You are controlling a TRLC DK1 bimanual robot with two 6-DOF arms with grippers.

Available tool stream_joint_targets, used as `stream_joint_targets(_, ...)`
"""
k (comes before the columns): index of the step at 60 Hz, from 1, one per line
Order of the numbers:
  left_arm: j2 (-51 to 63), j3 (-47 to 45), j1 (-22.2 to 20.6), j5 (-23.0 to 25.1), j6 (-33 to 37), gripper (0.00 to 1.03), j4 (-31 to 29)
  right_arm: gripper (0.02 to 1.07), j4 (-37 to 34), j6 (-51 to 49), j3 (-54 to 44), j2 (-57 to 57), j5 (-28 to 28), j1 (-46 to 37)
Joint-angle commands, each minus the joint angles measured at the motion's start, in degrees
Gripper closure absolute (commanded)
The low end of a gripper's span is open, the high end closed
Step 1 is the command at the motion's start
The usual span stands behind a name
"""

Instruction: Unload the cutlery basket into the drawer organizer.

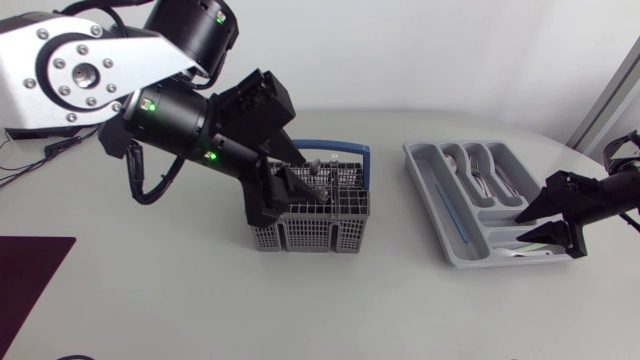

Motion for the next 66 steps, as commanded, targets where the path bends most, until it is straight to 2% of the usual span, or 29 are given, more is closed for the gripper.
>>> stream_joint_targets(1,1.0,-0.6,-0.7,-0.7,1.7,0.11,0.0,0.27,-1.2,1.8,-0.1,-5.2,-2.3,0.2)
stream_joint_targets(5,1.4,-0.4,-1.4,-1.4,1.3,0.11,-0.1,0.18,-1.3,5.6,-1.2,-8.0,-4.4,0.8)
stream_joint_targets(12,1.9,-0.7,-4.3,-5.0,1.5,0.11,-0.5,0.12,-1.7,7.9,-6.1,-14.4,-7.8,1.7)
stream_joint_targets(16,1.4,-0.9,-6.5,-8.3,5.7,0.11,-0.9,0.11,-1.7,6.8,-10.7,-18.9,-8.0,3.1)
stream_joint_targets(26,2.2,0.6,-9.6,-11.5,17.6,0.11,-4.3,0.11,-1.3,6.5,-20.5,-29.9,-8.6,7.4)
stream_joint_targets(36,8.7,8.3,-10.9,-15.3,27.7,0.11,-12.7,0.11,1.2,12.2,-29.5,-42.5,-8.7,15.2)
stream_joint_targets(50,17.2,17.4,-11.6,-21.9,36.6,0.11,-19.3,0.11,11.0,29.2,-39.6,-56.0,-5.0,32.3)
stream_joint_targets(59,22.7,24.1,-11.6,-24.9,39.7,0.11,-24.2,0.11,16.0,36.3,-43.3,-58.8,-2.1,40.8)
stream_joint_targets(66,27.2,29.6,-11.6,-26.8,41.8,0.12,-28.2,0.11,18.1,38.5,-45.1,-59.4,-0.5,44.3)
